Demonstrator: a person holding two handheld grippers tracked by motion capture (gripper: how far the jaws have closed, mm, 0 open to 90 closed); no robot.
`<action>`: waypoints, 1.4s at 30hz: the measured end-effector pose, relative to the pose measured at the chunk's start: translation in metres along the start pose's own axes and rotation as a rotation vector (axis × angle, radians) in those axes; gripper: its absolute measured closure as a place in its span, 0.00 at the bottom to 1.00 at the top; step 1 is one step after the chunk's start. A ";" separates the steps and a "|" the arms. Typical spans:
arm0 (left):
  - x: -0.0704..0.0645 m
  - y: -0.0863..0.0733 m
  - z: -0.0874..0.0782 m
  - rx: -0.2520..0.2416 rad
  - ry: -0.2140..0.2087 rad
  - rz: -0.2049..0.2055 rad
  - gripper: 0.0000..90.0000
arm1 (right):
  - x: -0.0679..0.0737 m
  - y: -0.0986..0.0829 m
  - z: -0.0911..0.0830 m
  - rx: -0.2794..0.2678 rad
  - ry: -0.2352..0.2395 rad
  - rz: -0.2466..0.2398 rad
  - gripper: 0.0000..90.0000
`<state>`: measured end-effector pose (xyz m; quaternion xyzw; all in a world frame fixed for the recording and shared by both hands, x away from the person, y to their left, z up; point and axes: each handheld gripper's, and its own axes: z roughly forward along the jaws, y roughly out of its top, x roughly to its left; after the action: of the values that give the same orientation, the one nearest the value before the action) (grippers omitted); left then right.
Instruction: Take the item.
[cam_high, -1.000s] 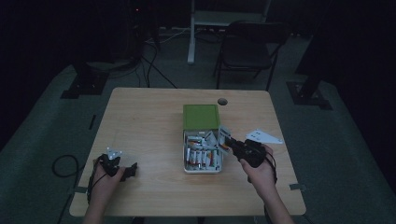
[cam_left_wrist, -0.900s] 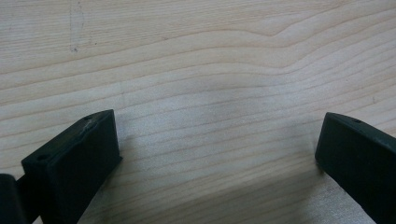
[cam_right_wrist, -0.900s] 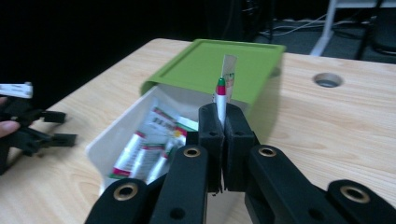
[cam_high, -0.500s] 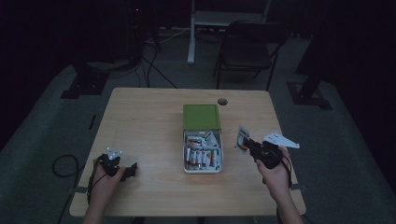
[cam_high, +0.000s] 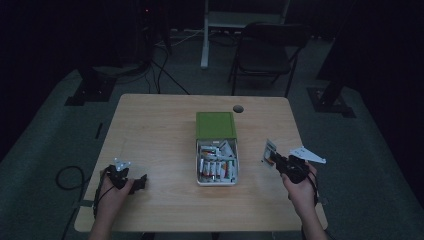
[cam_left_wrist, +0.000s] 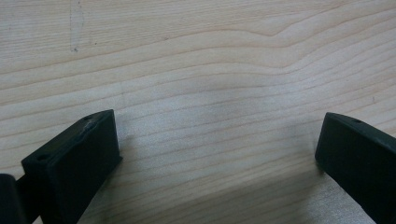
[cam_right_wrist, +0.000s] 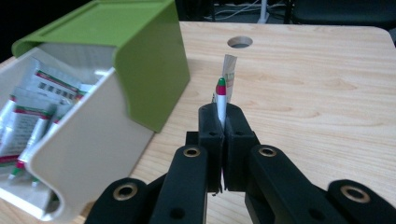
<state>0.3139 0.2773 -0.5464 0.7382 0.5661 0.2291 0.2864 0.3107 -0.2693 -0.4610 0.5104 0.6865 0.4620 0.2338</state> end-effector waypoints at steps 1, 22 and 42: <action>0.000 0.000 0.000 -0.002 0.000 -0.002 0.00 | -0.002 -0.002 0.002 0.001 0.002 0.003 0.98; 0.000 0.000 0.000 -0.001 0.000 -0.002 0.00 | -0.039 -0.037 0.022 0.096 -0.067 0.081 0.98; 0.000 0.000 0.000 -0.001 0.000 -0.002 0.00 | -0.073 -0.055 0.021 0.149 -0.158 0.126 0.93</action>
<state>0.3140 0.2771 -0.5465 0.7376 0.5666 0.2293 0.2871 0.3281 -0.3306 -0.5295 0.6035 0.6648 0.3818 0.2191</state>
